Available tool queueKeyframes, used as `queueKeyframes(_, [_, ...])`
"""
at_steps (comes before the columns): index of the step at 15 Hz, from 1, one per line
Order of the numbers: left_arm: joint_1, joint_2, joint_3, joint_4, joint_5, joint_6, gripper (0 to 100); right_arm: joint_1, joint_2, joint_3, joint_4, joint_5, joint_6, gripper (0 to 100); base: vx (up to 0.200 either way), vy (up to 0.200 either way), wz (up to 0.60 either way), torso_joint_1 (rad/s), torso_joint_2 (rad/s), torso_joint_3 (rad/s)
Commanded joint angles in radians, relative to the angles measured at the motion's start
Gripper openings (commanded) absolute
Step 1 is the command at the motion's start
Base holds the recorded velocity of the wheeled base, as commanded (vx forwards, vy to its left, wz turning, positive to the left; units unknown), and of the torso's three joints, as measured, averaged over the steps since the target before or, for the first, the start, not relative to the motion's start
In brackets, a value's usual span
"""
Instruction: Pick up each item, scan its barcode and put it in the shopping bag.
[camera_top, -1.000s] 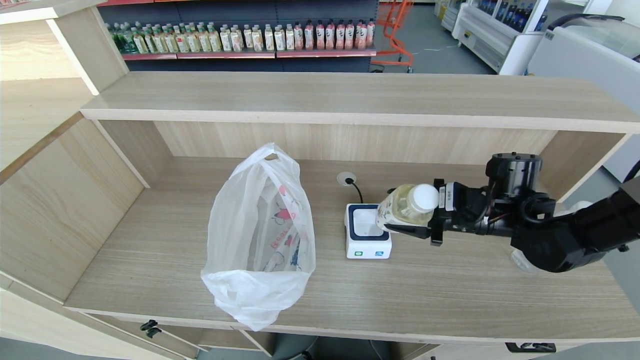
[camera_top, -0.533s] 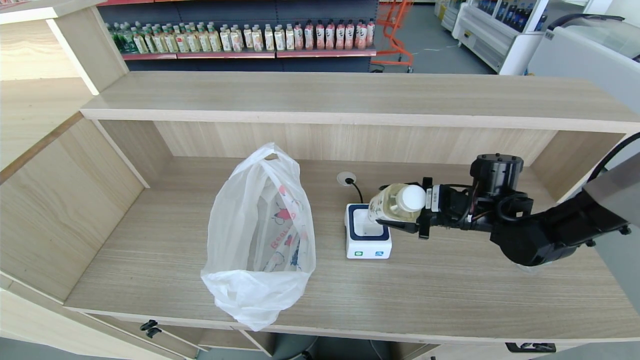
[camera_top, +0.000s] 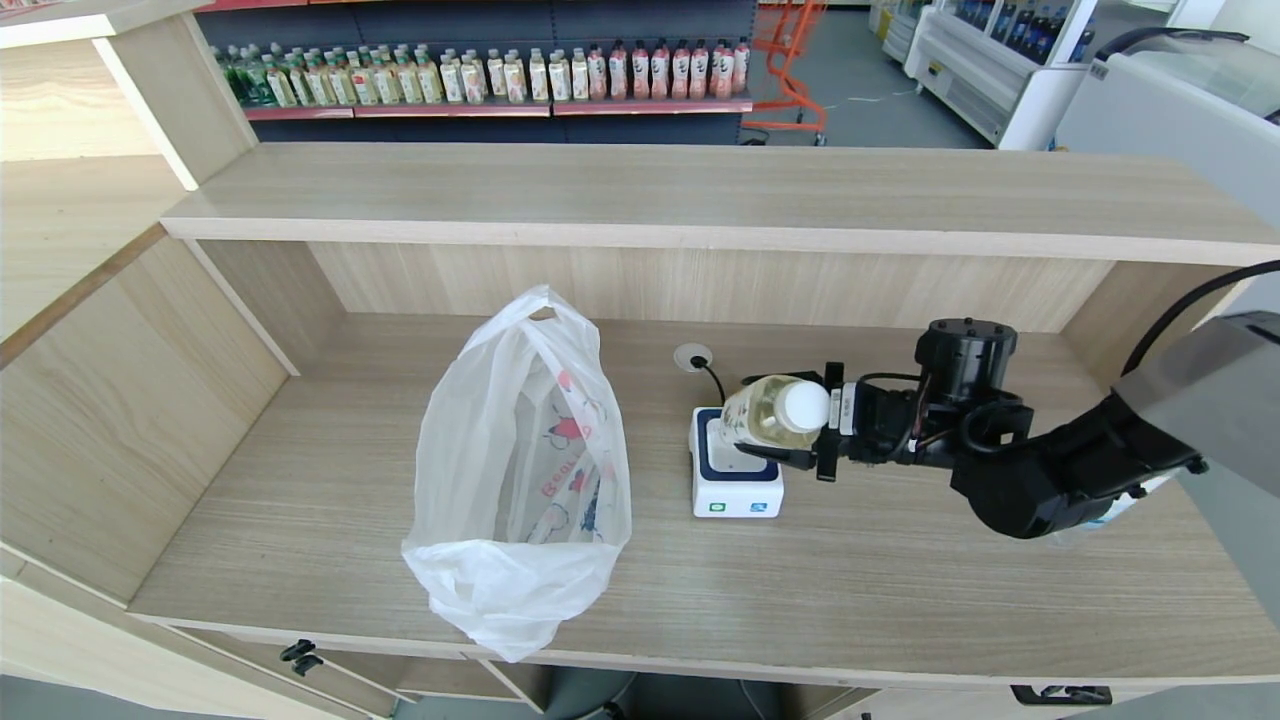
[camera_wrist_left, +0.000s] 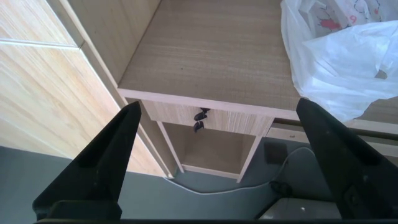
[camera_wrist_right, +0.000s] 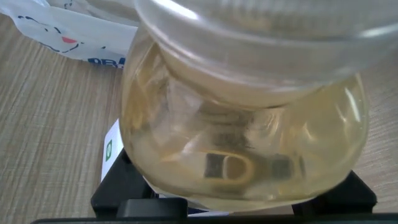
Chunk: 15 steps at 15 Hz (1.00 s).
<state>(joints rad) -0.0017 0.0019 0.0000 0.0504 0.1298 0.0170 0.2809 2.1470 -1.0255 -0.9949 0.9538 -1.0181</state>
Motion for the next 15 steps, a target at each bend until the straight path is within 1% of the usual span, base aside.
queueKeyframes(1, [0.0, 0.0, 0.0, 0.0, 0.001, 0.0, 100, 0.012, 0.027, -0.036, 0.001, -0.003, 0.0, 0, 0.0, 0.0, 0.0, 0.0, 0.0, 0.0])
queueKeyframes(4, [0.0, 0.0, 0.0, 0.0, 0.001, 0.001, 100, 0.012, 0.037, -0.045, -0.001, -0.004, -0.002, 0, 0.0, 0.0, 0.0, 0.0, 0.0, 0.0])
queueKeyframes(7, [0.0, 0.0, 0.0, 0.0, 0.001, 0.0, 100, 0.012, 0.05, -0.042, -0.001, -0.006, -0.031, 0, 0.0, 0.0, 0.0, 0.0, 0.0, 0.0])
queueKeyframes(10, [0.0, 0.0, 0.0, 0.0, 0.001, 0.0, 100, 0.012, 0.037, -0.042, 0.001, -0.009, -0.028, 0, 0.0, 0.0, 0.0, 0.0, 0.0, 0.0])
queueKeyframes(11, [0.0, 0.0, 0.0, 0.0, 0.001, 0.0, 100, 0.012, 0.019, -0.045, 0.001, -0.007, -0.008, 0, 0.0, 0.0, 0.0, 0.0, 0.0, 0.0])
queueKeyframes(12, [0.0, 0.0, 0.0, 0.0, 0.001, 0.0, 100, 0.012, -0.012, -0.044, -0.001, -0.007, 0.032, 0, 0.0, 0.0, 0.0, 0.0, 0.0, 0.0])
queueKeyframes(13, [0.0, 0.0, 0.0, 0.0, 0.001, 0.0, 100, 0.001, -0.122, -0.027, -0.001, -0.013, 0.196, 0, 0.0, 0.0, 0.0, 0.0, 0.0, 0.0])
queueKeyframes(14, [0.0, 0.0, 0.0, 0.0, 0.001, 0.0, 100, -0.015, -0.208, -0.008, -0.001, -0.03, 0.32, 0, 0.0, 0.0, 0.0, 0.0, 0.0, 0.0])
queueKeyframes(15, [0.0, 0.0, 0.0, 0.0, 0.001, 0.0, 100, -0.023, -0.305, 0.005, 0.001, -0.067, 0.484, 0, 0.0, 0.0, 0.0, 0.0, 0.0, 0.0])
